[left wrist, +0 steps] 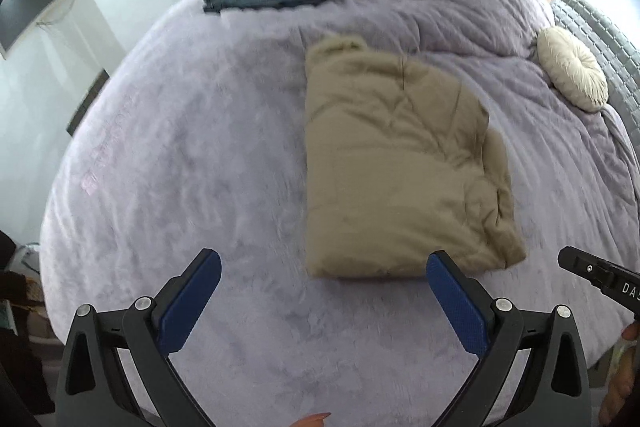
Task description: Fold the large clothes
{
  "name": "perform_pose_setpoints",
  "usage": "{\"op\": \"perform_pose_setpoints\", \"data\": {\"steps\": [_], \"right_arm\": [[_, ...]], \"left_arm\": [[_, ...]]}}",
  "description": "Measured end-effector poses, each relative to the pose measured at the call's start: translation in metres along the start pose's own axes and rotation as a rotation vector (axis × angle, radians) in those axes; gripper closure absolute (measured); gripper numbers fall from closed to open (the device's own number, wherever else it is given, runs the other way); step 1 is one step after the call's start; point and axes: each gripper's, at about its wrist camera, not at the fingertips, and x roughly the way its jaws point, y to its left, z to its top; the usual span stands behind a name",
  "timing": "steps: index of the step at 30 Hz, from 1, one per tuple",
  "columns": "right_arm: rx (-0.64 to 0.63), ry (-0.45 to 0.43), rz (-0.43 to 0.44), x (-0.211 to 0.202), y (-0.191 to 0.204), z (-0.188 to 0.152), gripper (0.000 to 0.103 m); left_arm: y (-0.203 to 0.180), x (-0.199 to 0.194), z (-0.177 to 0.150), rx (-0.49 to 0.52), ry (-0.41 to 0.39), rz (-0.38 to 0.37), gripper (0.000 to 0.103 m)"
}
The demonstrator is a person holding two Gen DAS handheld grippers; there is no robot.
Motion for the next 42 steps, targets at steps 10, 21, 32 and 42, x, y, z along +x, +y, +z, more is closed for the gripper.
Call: {"op": "perform_pose_setpoints", "data": {"steps": [10, 21, 32, 42], "right_arm": [[-0.048, -0.129, -0.022, -0.038, 0.020, 0.015, 0.026], [-0.077, -0.251, -0.093, -0.056, 0.034, 0.017, 0.000], [-0.072, -0.291, -0.115, -0.061, 0.036, 0.017, 0.000], [-0.065, -0.292, -0.122, -0.062, 0.034, 0.015, 0.000]], "left_arm": [[0.000, -0.040, 0.017, -0.013, -0.105, 0.011, 0.000], [-0.001, -0.054, 0.015, -0.010, -0.151, 0.029, 0.000], [0.001, -0.066, 0.015, -0.028, -0.198, 0.053, 0.000], [-0.003, -0.069, 0.014, -0.022, -0.206, 0.053, 0.000]]}}
